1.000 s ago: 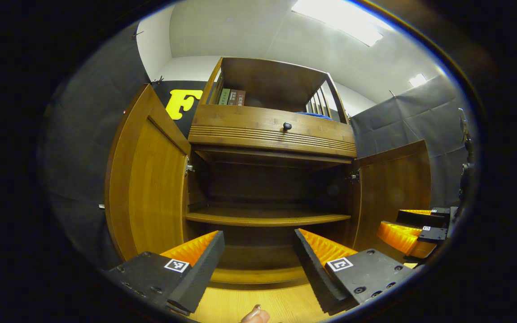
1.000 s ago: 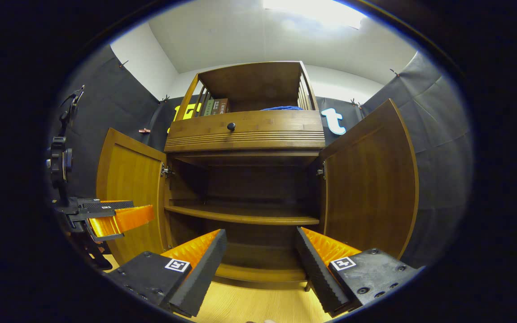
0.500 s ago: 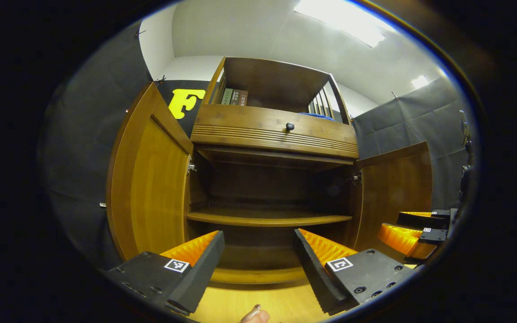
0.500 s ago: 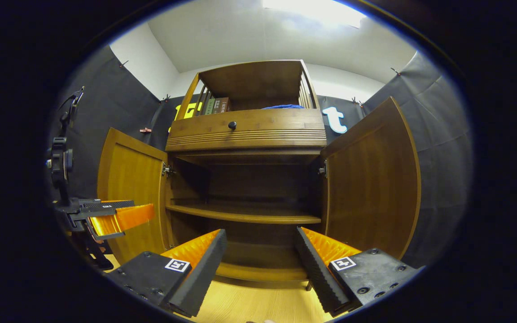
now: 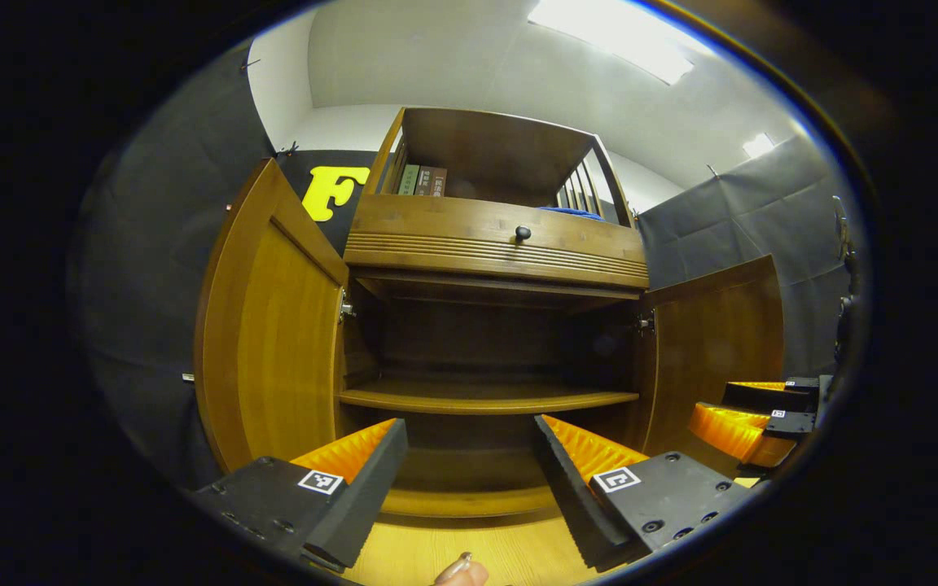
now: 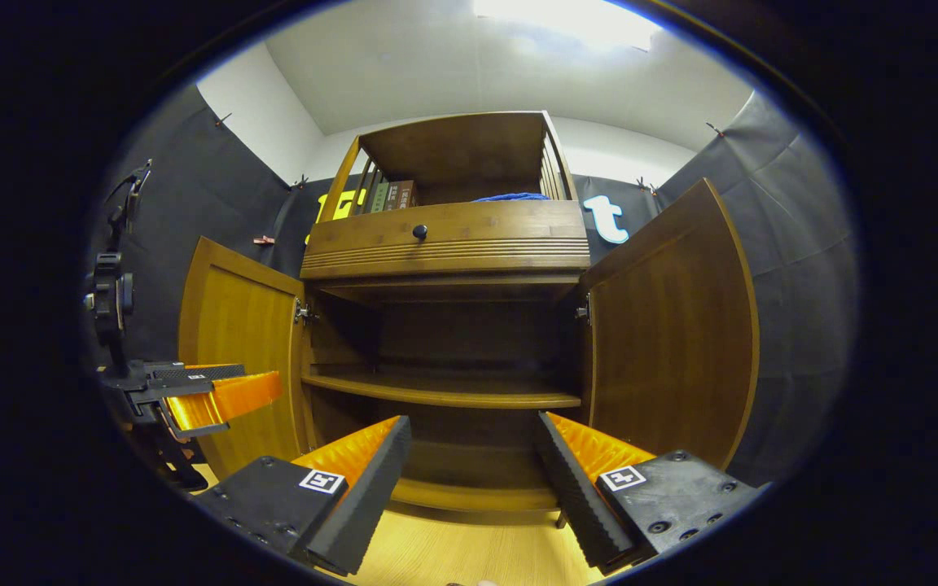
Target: Open the right door of the double-door shoe cabinet with the right hand, and open the left door with the left hand.
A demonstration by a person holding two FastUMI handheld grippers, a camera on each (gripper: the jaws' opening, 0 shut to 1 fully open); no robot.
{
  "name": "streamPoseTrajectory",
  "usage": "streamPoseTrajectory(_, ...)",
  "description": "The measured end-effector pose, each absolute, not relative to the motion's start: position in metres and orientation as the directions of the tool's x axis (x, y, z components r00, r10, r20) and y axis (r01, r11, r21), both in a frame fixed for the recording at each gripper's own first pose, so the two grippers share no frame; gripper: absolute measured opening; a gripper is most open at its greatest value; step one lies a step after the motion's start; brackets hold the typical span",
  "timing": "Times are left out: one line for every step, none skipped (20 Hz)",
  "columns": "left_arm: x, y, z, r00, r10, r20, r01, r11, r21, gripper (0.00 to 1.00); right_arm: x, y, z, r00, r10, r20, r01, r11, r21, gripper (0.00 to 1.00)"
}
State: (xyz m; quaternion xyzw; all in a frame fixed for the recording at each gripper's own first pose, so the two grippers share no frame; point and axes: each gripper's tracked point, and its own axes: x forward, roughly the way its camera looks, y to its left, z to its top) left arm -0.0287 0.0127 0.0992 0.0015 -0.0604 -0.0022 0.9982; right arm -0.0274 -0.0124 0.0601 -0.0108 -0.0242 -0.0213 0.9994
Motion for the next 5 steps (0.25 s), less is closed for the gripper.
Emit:
streamPoseTrajectory(-0.0293,0.0130,0.0996,0.992,-0.004,0.122,0.003,1.000,0.005,0.96,-0.0275,-0.0126,0.0605,0.998,-0.040,0.049,0.041,0.999,-0.019,0.98)
streamPoseTrajectory(-0.0301,0.0136,0.0995,0.992,-0.003,0.124,0.002,1.000,0.006,0.96,-0.0273,-0.0121,0.0599,0.998,-0.039,0.047,0.040,0.999,-0.018,0.98)
streamPoseTrajectory(-0.0302,0.0131,0.0997,0.992,-0.002,0.124,0.001,1.000,0.007,0.96,-0.0282,-0.0123,0.0596,0.998,-0.039,0.045,0.040,0.999,-0.019,0.98)
streamPoseTrajectory(-0.0303,0.0124,0.1004,0.992,-0.003,0.123,0.002,1.000,0.008,0.95,-0.0285,-0.0123,0.0588,0.998,-0.038,0.044,0.039,0.999,-0.020,0.98)
streamPoseTrajectory(-0.0299,0.0118,0.0999,0.992,-0.003,0.123,0.002,1.000,0.009,0.95,-0.0290,-0.0121,0.0586,0.998,-0.037,0.044,0.038,0.999,-0.021,0.98)
